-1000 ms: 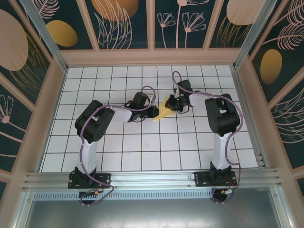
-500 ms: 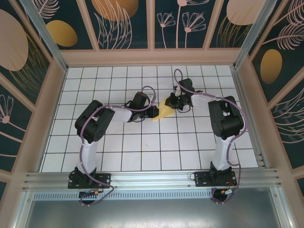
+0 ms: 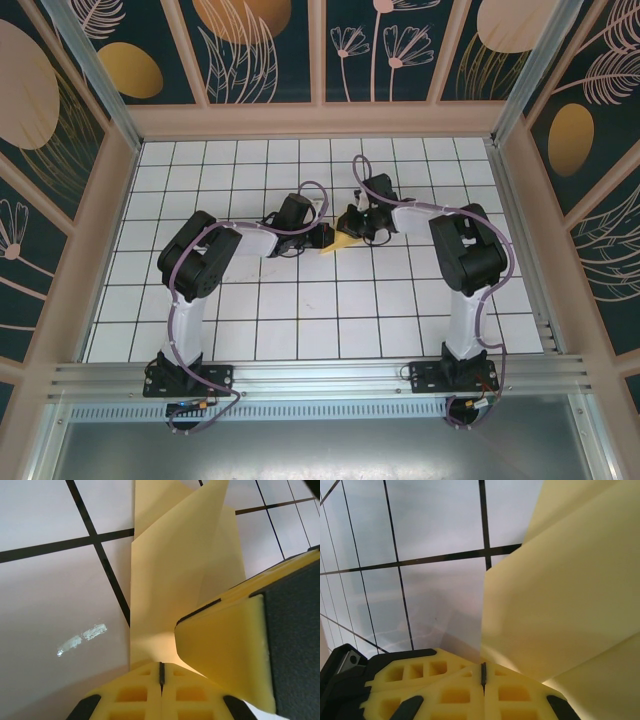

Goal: Fold a paper plane with a square sheet of paper (pick it up from the middle)

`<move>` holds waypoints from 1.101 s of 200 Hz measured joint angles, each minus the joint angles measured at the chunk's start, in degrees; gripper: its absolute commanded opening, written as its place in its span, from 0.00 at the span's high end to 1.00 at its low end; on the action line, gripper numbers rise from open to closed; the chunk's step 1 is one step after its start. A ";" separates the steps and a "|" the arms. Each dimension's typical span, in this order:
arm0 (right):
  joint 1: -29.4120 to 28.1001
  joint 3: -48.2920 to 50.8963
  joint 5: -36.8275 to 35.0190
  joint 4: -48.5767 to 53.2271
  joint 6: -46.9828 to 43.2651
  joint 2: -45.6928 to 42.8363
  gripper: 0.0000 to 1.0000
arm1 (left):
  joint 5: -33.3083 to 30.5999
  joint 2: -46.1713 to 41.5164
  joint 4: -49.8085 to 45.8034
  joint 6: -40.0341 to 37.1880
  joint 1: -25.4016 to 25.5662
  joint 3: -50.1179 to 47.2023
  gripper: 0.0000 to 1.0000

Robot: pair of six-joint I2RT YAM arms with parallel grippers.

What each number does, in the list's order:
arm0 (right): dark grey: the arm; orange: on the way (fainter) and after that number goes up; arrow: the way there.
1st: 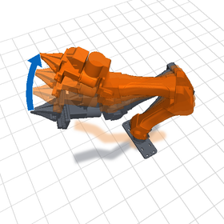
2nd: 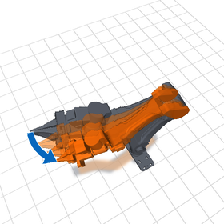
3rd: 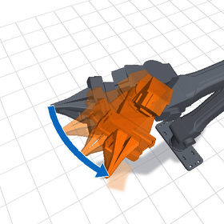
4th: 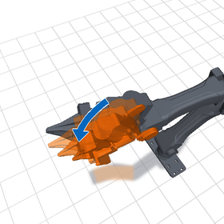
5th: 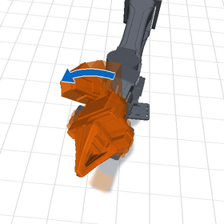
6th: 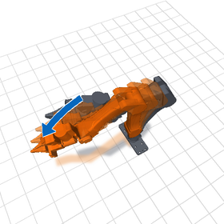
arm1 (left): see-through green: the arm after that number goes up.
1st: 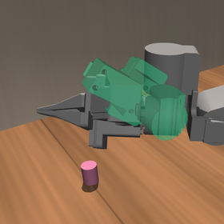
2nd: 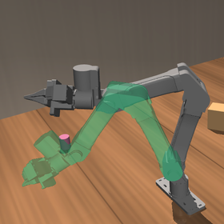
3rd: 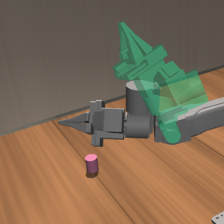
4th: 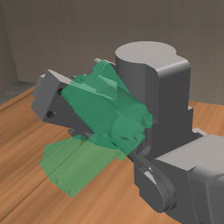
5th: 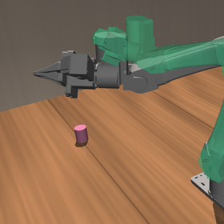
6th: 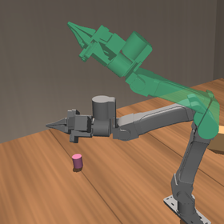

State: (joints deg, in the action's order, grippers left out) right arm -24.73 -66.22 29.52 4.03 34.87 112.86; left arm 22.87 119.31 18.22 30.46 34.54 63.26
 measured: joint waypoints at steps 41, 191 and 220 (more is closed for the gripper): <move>0.39 1.90 0.11 -2.56 0.24 0.04 0.99 | 0.00 0.00 0.02 -0.02 0.00 0.00 1.00; 8.22 0.02 -5.03 0.22 1.05 0.57 0.99 | 0.26 -0.02 0.20 -2.71 0.02 -0.22 1.00; 7.30 -0.28 -4.76 0.07 0.31 -0.33 0.98 | 0.31 -0.02 0.17 -3.13 0.02 -0.22 1.00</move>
State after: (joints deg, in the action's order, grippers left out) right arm -17.43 -66.50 24.75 4.10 35.18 112.53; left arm 23.18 119.28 18.39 27.33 34.57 63.05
